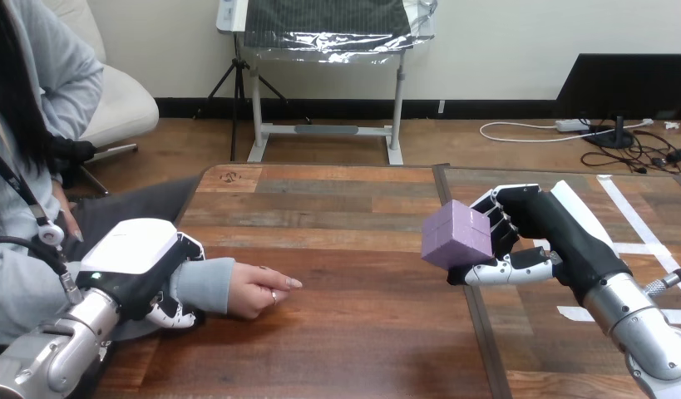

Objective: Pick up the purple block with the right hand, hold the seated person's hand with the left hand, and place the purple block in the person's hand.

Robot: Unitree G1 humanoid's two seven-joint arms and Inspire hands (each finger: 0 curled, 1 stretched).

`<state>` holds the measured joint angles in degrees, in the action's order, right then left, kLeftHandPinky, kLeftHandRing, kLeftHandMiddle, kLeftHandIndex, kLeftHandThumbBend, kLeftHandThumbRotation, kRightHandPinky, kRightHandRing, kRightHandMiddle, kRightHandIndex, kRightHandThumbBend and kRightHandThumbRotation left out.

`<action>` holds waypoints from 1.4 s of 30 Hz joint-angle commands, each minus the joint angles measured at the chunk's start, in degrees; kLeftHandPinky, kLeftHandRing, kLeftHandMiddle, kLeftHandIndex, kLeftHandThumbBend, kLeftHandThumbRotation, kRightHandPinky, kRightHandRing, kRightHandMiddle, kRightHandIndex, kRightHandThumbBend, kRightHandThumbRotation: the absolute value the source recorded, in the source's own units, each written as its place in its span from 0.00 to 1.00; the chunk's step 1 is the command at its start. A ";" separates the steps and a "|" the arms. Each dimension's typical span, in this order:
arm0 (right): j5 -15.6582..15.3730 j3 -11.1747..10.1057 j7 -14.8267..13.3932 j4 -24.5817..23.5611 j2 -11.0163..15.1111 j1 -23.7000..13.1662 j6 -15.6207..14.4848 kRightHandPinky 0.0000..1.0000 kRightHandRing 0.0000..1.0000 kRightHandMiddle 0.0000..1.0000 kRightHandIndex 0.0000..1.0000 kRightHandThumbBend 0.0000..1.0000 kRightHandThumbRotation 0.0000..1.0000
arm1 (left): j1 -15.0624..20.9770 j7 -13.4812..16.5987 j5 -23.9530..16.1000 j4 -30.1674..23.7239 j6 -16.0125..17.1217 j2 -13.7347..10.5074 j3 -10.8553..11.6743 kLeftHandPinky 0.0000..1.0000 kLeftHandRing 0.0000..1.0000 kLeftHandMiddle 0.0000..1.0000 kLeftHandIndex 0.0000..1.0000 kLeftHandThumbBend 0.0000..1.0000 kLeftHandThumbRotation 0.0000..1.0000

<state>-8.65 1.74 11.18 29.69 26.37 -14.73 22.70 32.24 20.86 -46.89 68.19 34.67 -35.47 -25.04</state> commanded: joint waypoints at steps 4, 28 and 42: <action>0.91 -1.13 -0.12 -1.32 -0.46 -3.16 0.01 0.35 0.40 0.46 0.46 0.80 0.00 | 1.01 1.18 1.07 0.49 1.64 1.19 -0.90 0.34 0.35 0.39 0.41 0.87 0.00; -0.85 0.41 -0.86 4.35 -1.94 -5.91 2.09 0.34 0.39 0.45 0.46 0.81 0.00 | 0.68 2.38 2.99 -2.45 4.02 0.47 0.04 0.26 0.29 0.33 0.34 0.82 0.00; -2.74 1.25 -1.48 6.71 -3.50 -7.57 2.00 0.36 0.41 0.46 0.46 0.81 0.00 | 0.53 4.36 2.98 -4.84 5.97 -0.04 0.35 0.24 0.27 0.32 0.33 0.83 0.00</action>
<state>-11.35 3.09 10.97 36.42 24.06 -15.48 23.83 30.98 22.88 -45.42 67.80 38.22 -35.75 -25.30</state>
